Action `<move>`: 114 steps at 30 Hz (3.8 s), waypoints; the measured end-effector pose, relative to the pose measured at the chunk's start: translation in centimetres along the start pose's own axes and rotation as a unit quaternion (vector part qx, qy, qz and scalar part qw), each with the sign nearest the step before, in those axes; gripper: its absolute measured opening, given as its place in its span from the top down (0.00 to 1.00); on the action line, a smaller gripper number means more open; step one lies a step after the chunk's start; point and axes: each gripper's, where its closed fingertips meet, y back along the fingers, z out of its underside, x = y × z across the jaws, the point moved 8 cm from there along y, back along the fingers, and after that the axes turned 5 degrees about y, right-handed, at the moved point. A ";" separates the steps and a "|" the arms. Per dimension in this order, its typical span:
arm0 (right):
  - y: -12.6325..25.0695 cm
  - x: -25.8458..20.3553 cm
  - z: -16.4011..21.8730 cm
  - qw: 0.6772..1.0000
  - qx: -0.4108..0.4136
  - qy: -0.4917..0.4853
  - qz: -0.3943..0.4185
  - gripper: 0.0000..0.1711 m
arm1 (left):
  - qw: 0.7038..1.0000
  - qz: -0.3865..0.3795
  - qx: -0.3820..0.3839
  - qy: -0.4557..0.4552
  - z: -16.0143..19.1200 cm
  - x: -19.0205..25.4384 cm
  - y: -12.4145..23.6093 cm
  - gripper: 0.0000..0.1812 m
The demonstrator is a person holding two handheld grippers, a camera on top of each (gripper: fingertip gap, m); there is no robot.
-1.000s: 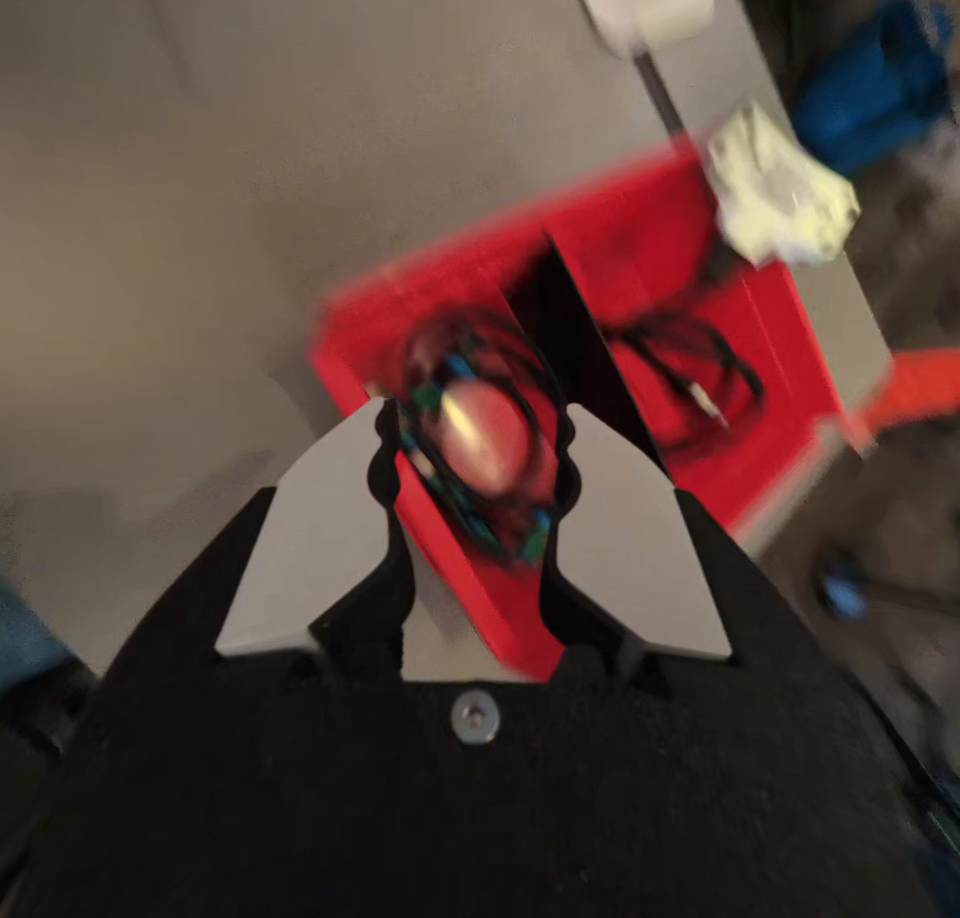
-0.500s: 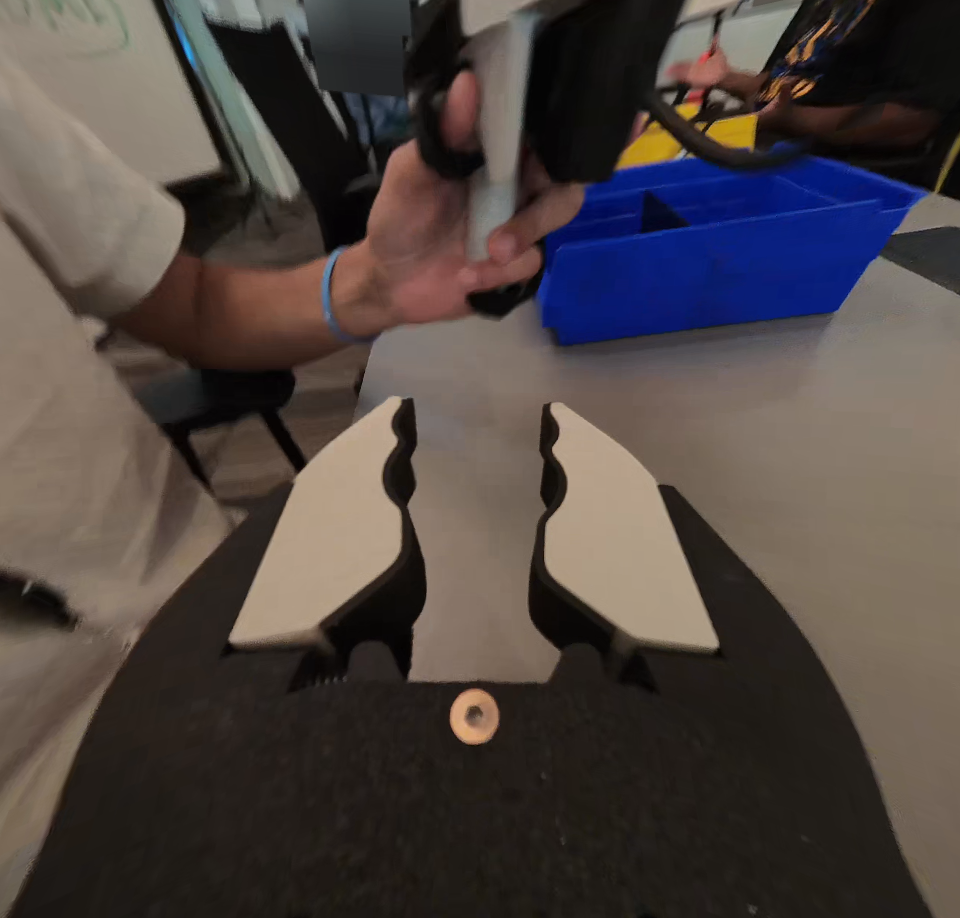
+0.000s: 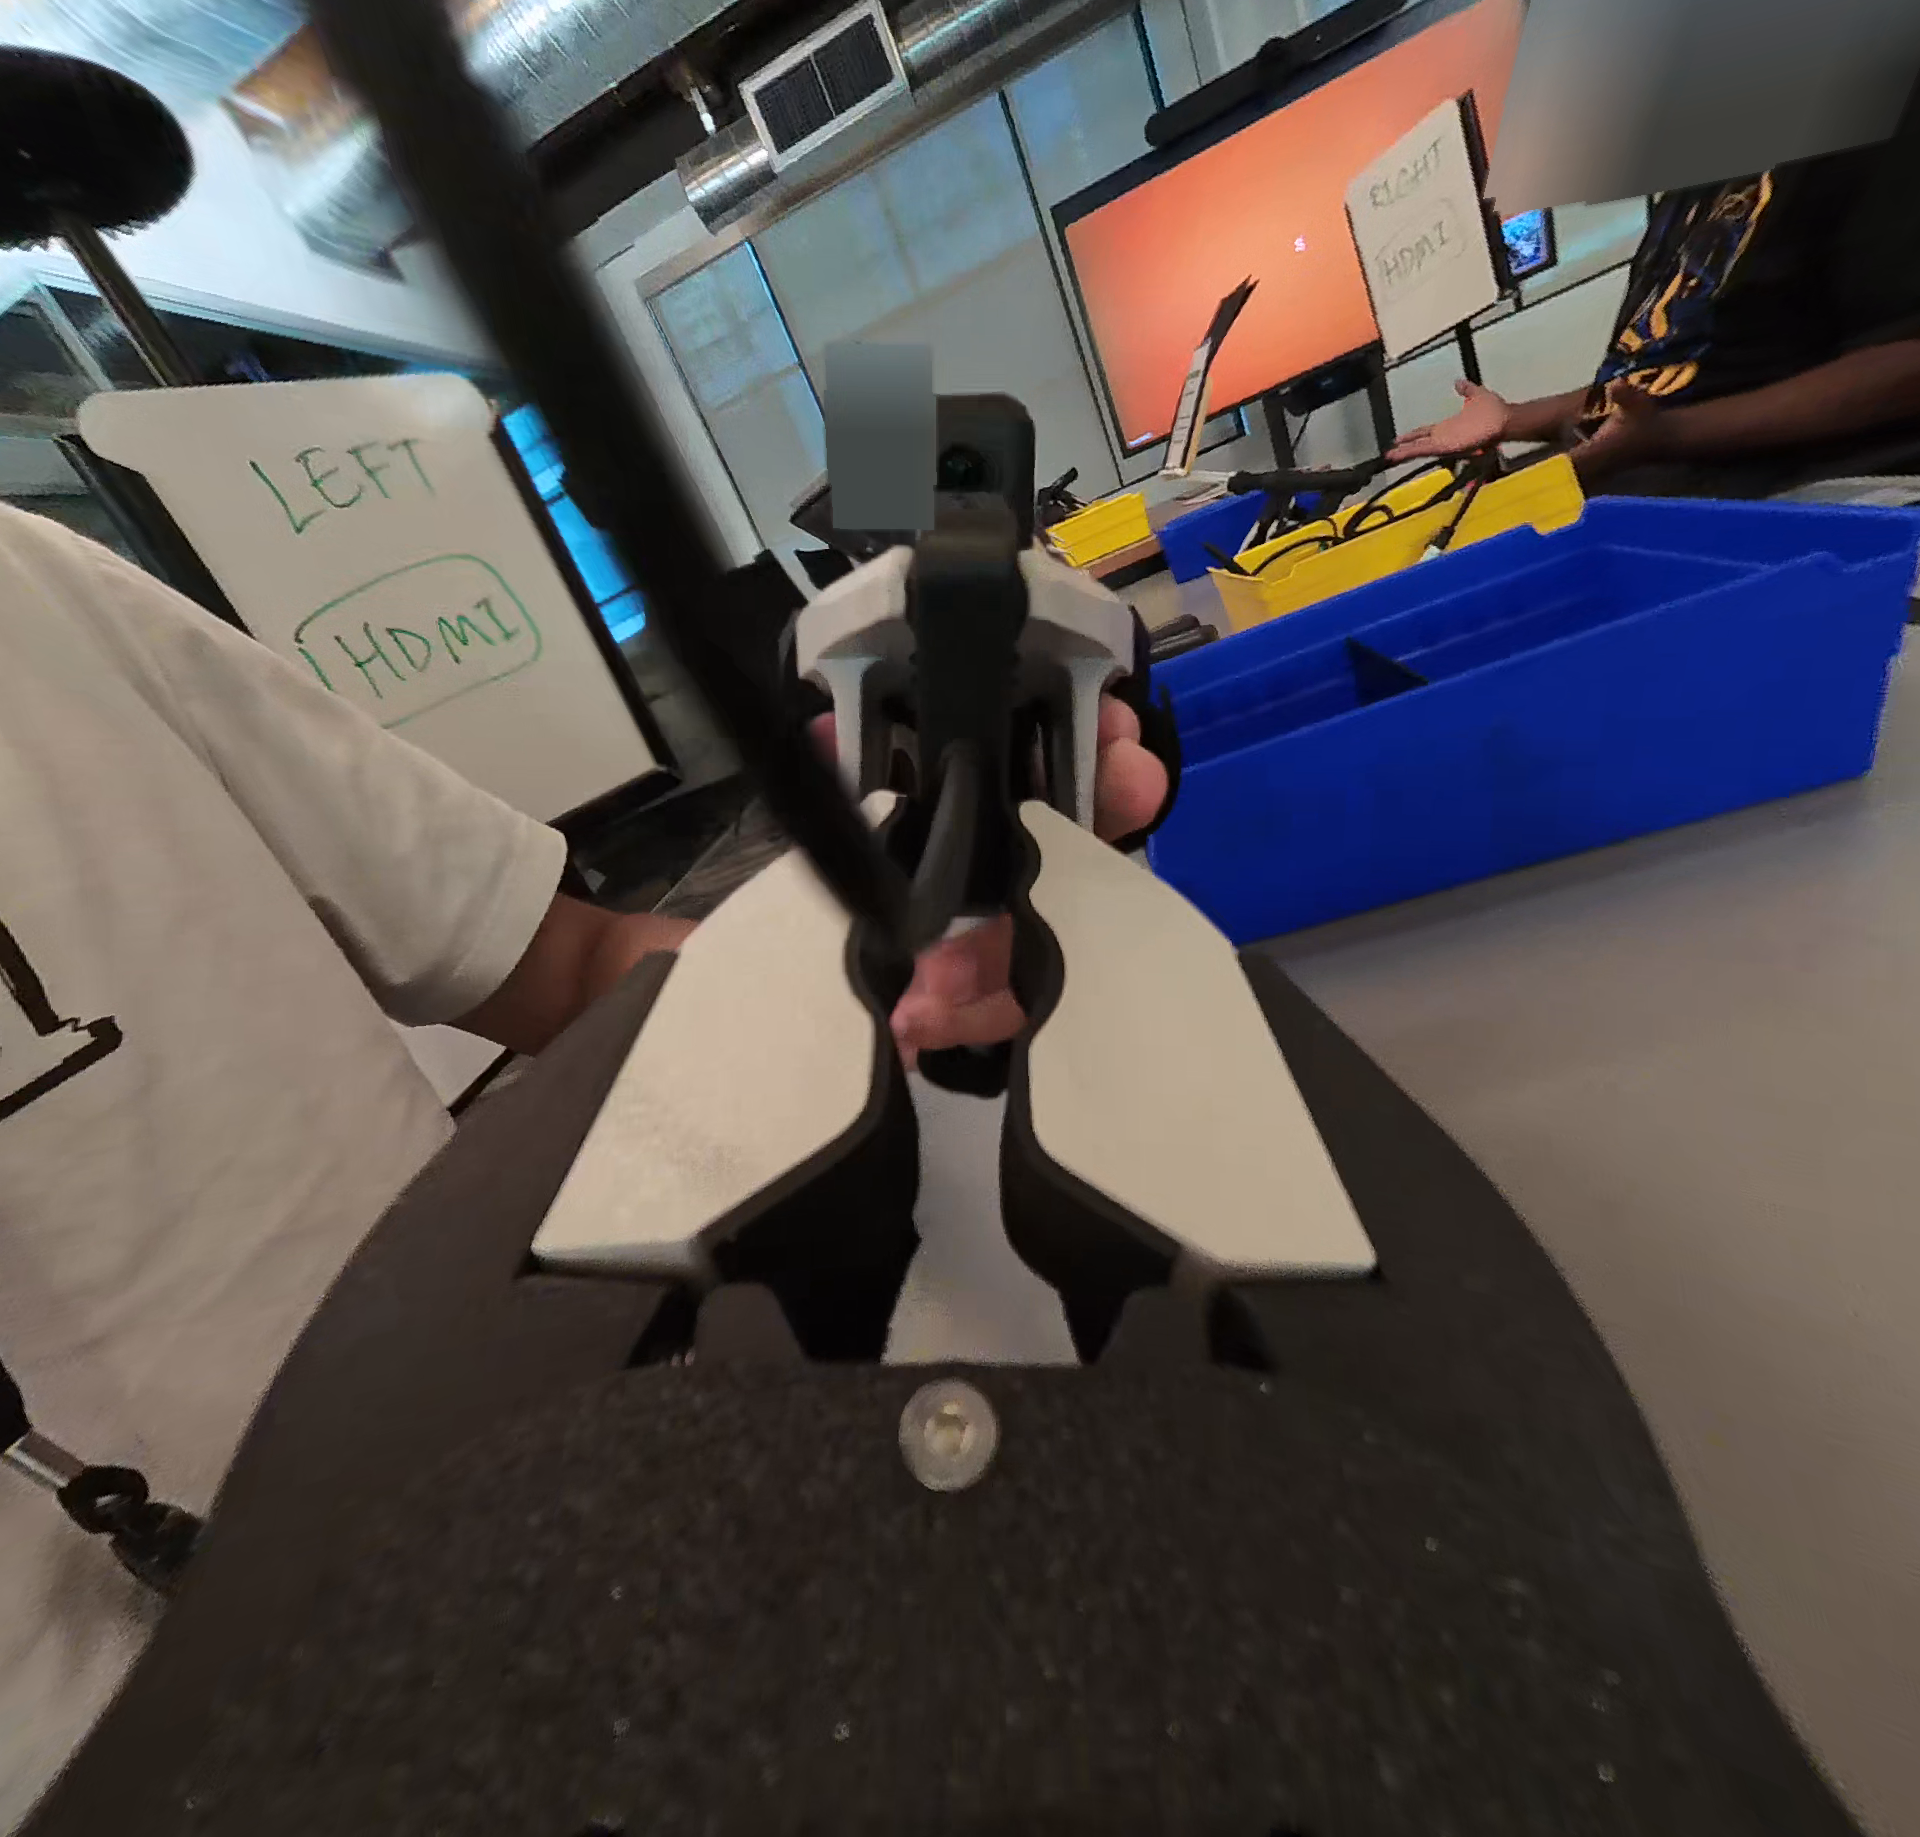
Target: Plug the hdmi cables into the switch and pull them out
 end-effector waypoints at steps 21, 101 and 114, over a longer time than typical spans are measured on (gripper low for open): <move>32.9 11.4 -10.2 0.701 -0.540 -0.050 0.464 0.91 | 0.964 -0.200 -0.144 -0.103 6.3 2.3 6.3 0.87; 14.0 -3.5 3.0 0.865 -0.178 0.071 0.464 0.53 | 0.900 -0.361 -0.195 -0.148 7.6 0.2 4.4 0.70; 26.6 -6.9 5.6 0.696 -0.114 -0.048 0.707 0.74 | 0.885 -0.396 -0.237 -0.054 14.3 -3.3 -14.1 0.86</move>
